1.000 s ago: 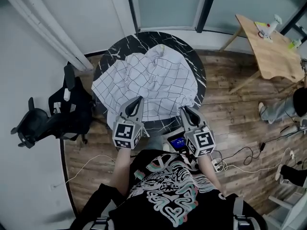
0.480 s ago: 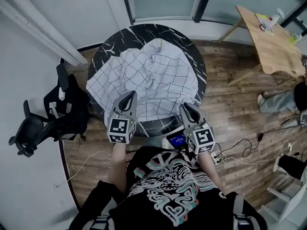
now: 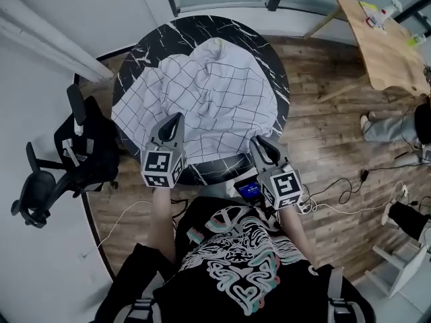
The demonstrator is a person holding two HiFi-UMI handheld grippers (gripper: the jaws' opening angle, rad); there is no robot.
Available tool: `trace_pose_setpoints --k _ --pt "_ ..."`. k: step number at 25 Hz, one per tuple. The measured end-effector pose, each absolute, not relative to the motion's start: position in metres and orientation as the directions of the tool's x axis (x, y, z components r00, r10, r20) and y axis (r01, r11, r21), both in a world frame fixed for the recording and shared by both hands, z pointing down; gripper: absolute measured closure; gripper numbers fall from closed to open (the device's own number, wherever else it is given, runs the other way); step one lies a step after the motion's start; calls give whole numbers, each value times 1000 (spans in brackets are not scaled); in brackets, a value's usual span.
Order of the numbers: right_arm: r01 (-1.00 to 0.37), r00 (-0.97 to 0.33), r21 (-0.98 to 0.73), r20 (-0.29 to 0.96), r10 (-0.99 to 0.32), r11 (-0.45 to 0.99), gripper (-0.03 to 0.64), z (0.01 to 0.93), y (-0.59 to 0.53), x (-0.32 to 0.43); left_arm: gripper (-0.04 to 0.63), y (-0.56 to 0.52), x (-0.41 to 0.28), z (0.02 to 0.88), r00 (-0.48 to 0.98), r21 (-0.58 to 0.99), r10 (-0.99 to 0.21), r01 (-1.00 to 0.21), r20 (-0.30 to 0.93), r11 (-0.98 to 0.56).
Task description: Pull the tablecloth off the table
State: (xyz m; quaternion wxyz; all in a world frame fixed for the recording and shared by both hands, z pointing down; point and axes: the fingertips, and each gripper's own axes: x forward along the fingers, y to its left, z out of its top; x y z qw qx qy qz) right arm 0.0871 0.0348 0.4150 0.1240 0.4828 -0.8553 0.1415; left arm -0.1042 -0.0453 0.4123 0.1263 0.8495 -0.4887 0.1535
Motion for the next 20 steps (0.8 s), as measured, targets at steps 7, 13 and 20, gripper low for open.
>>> trace_pose_setpoints --k 7,13,20 --pt "-838 -532 -116 394 -750 533 486 429 26 79 541 -68 -111 429 464 61 -777 -871 425 -487" --pt "-828 -544 -129 420 -726 545 443 442 20 76 517 -82 -116 445 455 63 -759 -872 465 -485" --pt "-810 -562 -145 467 -683 568 371 457 22 68 493 -94 -116 461 471 109 -730 -867 495 -486"
